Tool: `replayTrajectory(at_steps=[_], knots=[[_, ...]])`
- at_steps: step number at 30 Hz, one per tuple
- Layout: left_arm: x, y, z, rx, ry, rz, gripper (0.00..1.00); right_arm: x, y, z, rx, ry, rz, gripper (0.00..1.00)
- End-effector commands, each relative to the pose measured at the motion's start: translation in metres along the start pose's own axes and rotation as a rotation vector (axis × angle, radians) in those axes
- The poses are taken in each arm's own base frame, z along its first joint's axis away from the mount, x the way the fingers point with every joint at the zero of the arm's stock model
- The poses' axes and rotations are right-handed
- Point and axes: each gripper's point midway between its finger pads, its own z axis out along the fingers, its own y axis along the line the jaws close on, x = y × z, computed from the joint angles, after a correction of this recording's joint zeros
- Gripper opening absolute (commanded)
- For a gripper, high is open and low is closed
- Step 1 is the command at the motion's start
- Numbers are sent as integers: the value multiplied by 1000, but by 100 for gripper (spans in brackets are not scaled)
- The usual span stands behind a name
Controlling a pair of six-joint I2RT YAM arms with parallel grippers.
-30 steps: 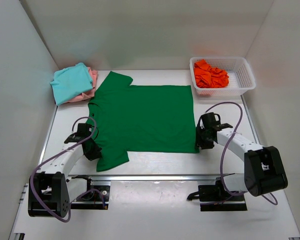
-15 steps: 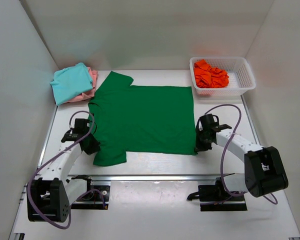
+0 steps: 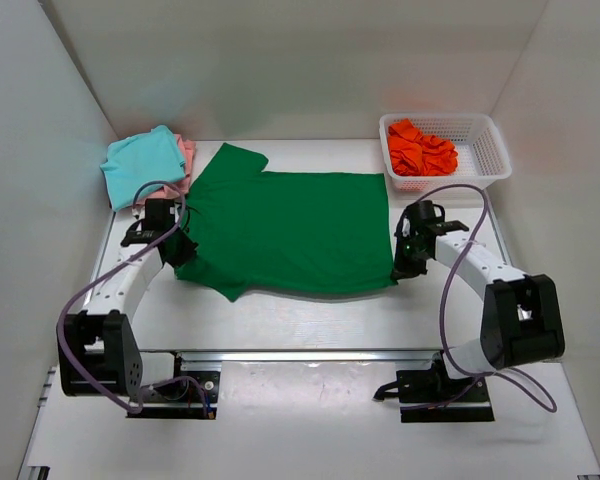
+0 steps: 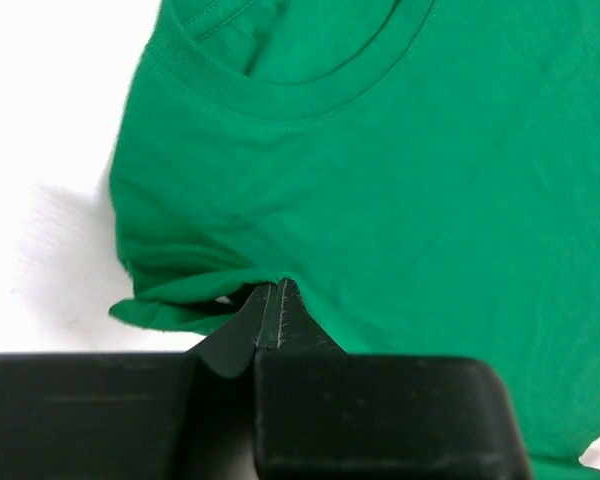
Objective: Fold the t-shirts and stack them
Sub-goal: Grap the side of the flattened tshirt closest away from the robot with both arms, then fold the flattened tshirt in 1/3 of the way
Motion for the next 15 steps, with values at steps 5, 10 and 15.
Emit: replayTrajectory(at_steps=[5,10,15], knots=[[-60,-30,0,74,-127,-24,0,-53,-1,-5,13,-59,-4,0],[-81,-38,12,68,-138,-38,0,-78,1,2,5,-73,5,0],[-95,-47,31,88,-124,-52,0,-104,3,20,9,-64,-1,0]])
